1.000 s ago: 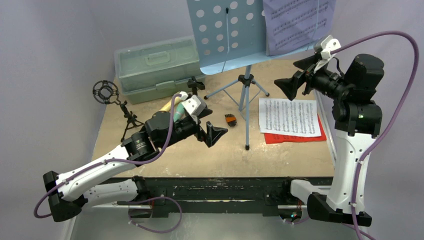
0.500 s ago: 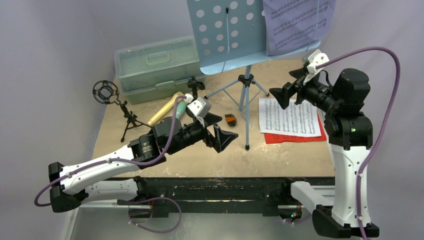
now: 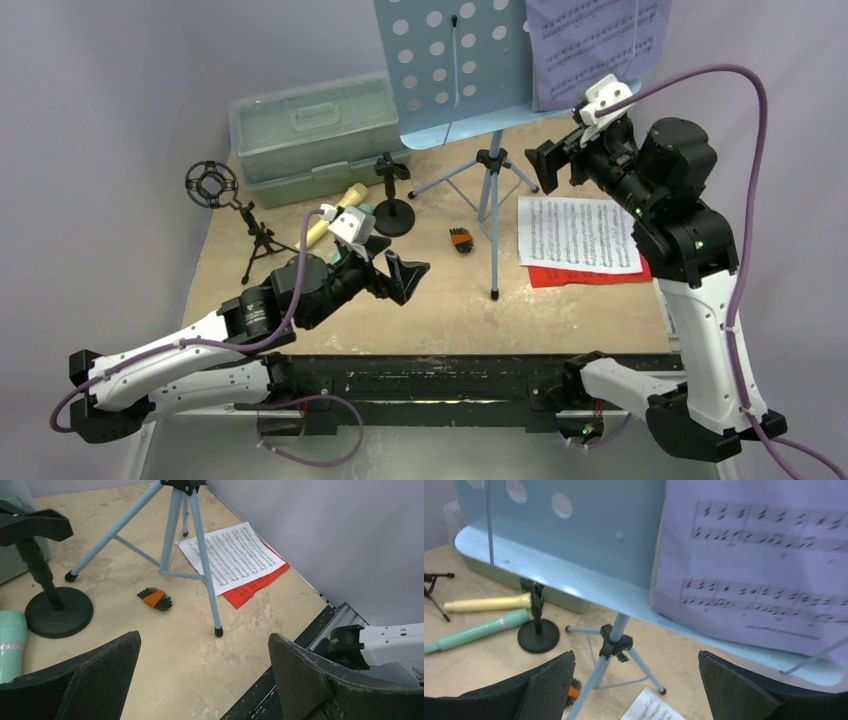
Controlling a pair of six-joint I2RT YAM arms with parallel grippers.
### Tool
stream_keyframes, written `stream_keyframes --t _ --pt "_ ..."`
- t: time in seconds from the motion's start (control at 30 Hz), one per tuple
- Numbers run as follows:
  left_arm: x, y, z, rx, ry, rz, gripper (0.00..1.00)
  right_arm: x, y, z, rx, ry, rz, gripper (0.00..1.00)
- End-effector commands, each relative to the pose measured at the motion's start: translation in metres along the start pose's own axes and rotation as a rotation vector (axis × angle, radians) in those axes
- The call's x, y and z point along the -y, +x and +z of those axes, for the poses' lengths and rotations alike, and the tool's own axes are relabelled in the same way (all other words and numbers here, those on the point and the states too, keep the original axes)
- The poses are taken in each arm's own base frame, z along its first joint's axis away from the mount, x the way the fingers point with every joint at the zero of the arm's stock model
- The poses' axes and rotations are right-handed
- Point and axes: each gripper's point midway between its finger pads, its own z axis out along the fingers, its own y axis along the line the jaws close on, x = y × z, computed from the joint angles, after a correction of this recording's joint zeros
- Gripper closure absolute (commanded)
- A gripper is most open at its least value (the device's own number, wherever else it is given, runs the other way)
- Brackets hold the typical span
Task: Pack up the instrument practice props
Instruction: Pick up the sheet music from the music stand.
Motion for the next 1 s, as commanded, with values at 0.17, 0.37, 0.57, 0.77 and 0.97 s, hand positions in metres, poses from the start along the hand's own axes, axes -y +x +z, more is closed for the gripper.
stream_keyframes --t 0.17,0.37,0.57,0.77,0.97 --pt "-0.025 0.005 -0.018 0.019 -0.091 -0.034 0.0 0.031 -0.07 -0.013 0.198 0.15 0.016 0.01" --pt "-0.029 0.004 -0.021 0.026 -0.104 -0.033 0.0 0.036 -0.069 0.011 0.19 0.199 0.033 0.01" --pt "-0.031 0.008 -0.021 0.021 -0.106 -0.033 0.0 0.049 -0.074 0.019 0.197 0.306 0.018 0.02" --pt "-0.033 0.01 -0.024 0.028 -0.105 -0.038 0.0 0.055 -0.076 0.016 0.2 0.341 0.011 0.23" --pt "-0.033 0.01 -0.026 0.028 -0.1 -0.042 0.0 0.057 -0.071 0.019 0.189 0.353 0.002 0.33"
